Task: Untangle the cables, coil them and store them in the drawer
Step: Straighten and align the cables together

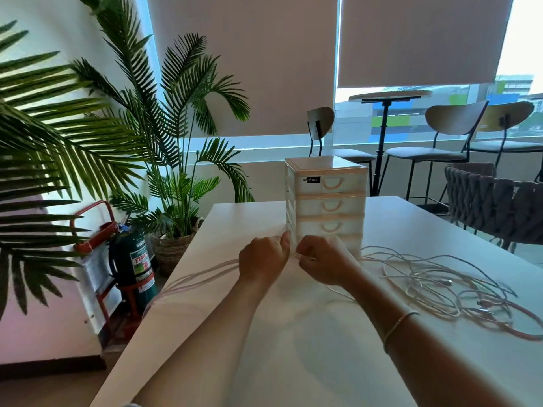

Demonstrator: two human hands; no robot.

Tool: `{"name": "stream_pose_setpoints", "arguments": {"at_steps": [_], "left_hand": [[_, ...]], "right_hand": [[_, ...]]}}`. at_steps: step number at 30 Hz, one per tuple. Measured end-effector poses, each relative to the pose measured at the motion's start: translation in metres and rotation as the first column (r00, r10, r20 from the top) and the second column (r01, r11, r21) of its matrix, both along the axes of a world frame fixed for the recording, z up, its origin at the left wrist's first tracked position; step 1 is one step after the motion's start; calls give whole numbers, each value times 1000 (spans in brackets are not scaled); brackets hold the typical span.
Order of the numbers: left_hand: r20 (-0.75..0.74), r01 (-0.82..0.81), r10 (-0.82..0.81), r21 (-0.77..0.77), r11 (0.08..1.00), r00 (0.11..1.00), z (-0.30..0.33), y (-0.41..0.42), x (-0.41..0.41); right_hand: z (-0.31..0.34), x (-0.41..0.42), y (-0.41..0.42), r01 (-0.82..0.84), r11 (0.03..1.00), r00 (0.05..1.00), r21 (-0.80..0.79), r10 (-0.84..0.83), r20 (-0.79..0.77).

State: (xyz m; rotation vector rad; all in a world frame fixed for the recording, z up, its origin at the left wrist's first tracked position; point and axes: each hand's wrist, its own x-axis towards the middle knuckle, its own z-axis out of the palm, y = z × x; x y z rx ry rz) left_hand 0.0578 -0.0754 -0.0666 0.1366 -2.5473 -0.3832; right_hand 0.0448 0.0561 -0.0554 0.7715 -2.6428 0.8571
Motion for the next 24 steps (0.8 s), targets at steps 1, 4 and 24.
{"name": "stream_pose_setpoints", "arguments": {"at_steps": [1, 4, 24], "left_hand": [[0, 7, -7, 1, 1000, 1000, -2, 0, -1], [-11, 10, -9, 30, 1000, 1000, -8, -2, -3], [38, -6, 3, 65, 998, 999, -27, 2, -10]], "right_hand": [[-3, -3, 3, 12, 1000, 1000, 3, -12, -11], [-10, -14, 23, 54, 998, 999, 18, -54, 8], [0, -47, 105, 634, 762, 773, -132, -628, 87]]}}
